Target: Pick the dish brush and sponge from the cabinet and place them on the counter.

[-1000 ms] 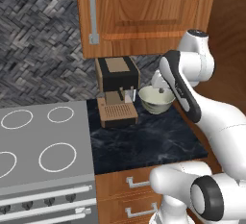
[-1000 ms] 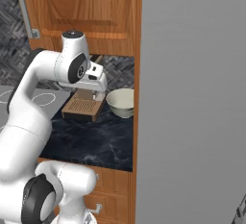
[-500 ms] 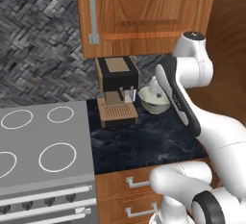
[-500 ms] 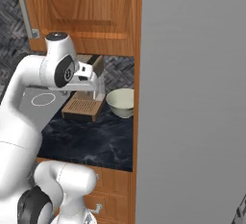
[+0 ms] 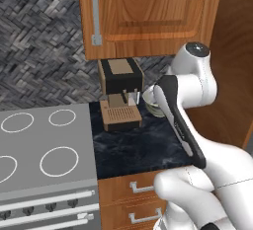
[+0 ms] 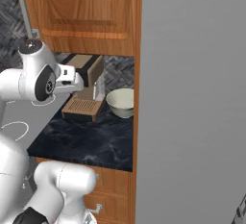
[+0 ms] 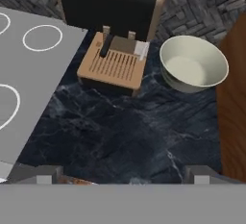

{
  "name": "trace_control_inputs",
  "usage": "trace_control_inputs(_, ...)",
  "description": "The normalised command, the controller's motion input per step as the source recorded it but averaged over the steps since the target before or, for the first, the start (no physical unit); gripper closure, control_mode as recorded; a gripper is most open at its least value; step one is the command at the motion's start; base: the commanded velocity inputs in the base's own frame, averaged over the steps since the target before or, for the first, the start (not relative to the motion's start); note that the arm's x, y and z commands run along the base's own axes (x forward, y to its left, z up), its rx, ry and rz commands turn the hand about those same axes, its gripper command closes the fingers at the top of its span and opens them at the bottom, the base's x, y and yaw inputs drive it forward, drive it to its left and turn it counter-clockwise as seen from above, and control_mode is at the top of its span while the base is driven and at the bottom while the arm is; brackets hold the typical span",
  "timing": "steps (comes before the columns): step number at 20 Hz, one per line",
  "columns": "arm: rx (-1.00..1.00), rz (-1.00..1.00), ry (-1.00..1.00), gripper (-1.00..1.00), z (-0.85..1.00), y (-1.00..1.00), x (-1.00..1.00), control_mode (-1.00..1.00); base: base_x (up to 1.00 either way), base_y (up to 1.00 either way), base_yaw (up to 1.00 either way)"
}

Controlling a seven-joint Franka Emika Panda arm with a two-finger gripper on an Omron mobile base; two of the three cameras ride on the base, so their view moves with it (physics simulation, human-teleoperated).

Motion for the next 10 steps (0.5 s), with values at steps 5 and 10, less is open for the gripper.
trace_control_inputs(5, 0.00, 0.00, -0.19, -1.00, 0.24, 0.46, -0.10, -1.00, 0.00, 0.00, 0.00)
trace_control_inputs(10, 0.00, 0.00, -0.19, -1.00, 0.26, 0.43, -0.05, -1.00, 0.00, 0.00, 0.00)
